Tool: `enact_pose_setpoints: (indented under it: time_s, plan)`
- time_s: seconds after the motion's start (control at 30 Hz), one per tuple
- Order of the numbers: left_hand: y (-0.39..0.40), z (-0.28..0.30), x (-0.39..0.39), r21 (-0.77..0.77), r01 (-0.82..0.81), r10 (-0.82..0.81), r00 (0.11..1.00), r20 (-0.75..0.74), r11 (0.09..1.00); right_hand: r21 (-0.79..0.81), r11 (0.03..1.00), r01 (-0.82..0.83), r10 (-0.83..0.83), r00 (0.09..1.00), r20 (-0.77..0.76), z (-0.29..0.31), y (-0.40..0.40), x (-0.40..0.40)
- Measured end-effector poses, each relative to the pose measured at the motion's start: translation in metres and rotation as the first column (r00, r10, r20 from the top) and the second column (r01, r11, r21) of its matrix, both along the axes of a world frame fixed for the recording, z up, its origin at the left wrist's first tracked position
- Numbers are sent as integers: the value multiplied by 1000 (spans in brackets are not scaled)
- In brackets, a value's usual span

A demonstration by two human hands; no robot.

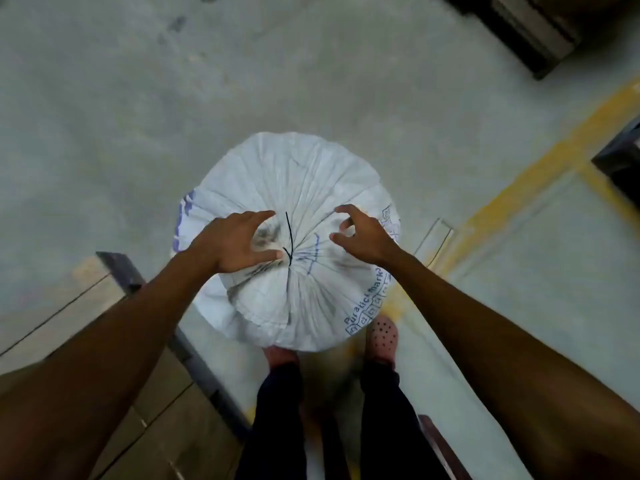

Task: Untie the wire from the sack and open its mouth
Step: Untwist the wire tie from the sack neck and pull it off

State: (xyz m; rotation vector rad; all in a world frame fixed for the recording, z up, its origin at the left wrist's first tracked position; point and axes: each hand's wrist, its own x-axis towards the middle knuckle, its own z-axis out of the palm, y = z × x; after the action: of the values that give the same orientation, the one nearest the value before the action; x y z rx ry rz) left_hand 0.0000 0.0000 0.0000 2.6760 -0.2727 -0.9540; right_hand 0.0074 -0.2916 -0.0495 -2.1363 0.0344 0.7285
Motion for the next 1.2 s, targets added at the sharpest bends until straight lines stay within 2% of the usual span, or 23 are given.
enact_pose_setpoints:
  time_s: [0.13,0.27,0.43,0.67,1.0,1.1,1.2]
  plan:
    - [1,-31,-17,47,10,-8,999,-41,999,-79,995,-56,52,998,-41,-30,17,-27]
    - [1,-48,-28,17,18,-18,1000,-10,1000,-46,998,-41,41,999,-3,-44,45,-50]
    - [6,-64,-29,-64,-35,36,999,14,997,-24,994,106,-102,987,126,-64,87,-73]
    - [15,-93,-35,-108,-65,72,996,60,992,22,916,400,-398,916,-51,-80,114,-91]
    - [33,-115,-32,-203,-141,161,984,82,969,78,816,573,-561,817,-131,-103,143,-88]
    - [33,-122,-26,-265,-208,233,970,66,942,91,814,574,-561,817,-133,-109,143,-83]
    - [31,-129,-23,-288,-189,222,971,86,939,94,839,536,-524,842,-127,-118,142,-82]
